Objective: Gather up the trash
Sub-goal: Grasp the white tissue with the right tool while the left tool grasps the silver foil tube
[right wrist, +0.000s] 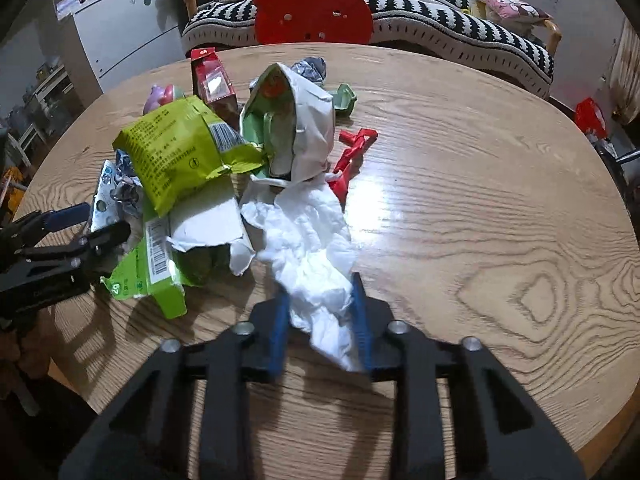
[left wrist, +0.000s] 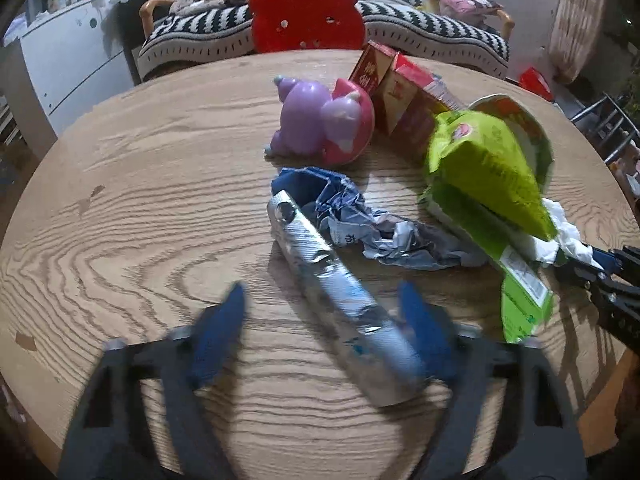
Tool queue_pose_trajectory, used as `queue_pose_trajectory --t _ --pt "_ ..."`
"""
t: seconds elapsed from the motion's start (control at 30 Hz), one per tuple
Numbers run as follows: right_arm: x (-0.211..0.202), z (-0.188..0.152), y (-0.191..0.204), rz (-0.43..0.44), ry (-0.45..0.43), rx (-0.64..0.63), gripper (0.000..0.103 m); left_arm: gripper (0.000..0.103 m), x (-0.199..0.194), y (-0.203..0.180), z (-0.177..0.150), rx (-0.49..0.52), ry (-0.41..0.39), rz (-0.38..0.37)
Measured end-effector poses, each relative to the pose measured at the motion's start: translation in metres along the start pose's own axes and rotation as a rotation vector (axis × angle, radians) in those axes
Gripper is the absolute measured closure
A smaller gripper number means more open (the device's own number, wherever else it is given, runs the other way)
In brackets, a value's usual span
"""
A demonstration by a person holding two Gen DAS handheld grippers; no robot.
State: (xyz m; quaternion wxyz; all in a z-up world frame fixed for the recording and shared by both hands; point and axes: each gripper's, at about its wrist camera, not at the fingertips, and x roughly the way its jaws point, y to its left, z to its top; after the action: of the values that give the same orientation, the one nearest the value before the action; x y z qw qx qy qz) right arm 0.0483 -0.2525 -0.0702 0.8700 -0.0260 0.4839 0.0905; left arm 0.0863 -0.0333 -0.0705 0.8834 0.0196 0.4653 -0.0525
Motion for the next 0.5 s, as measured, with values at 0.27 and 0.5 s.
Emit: queue_pose_trajectory --t 0.27,0.5 --pt "-0.043 0.002 -0.003 0.032 -0.09 0.026 0.081 0.082 -0.016 0.001 -0.002 0.005 -0.002 -0.02" --pt "-0.073 0.0 -0.006 0.054 -0.152 0.051 0.081 0.082 -0.037 -0.006 -0.004 0.032 -0.058 -0.005"
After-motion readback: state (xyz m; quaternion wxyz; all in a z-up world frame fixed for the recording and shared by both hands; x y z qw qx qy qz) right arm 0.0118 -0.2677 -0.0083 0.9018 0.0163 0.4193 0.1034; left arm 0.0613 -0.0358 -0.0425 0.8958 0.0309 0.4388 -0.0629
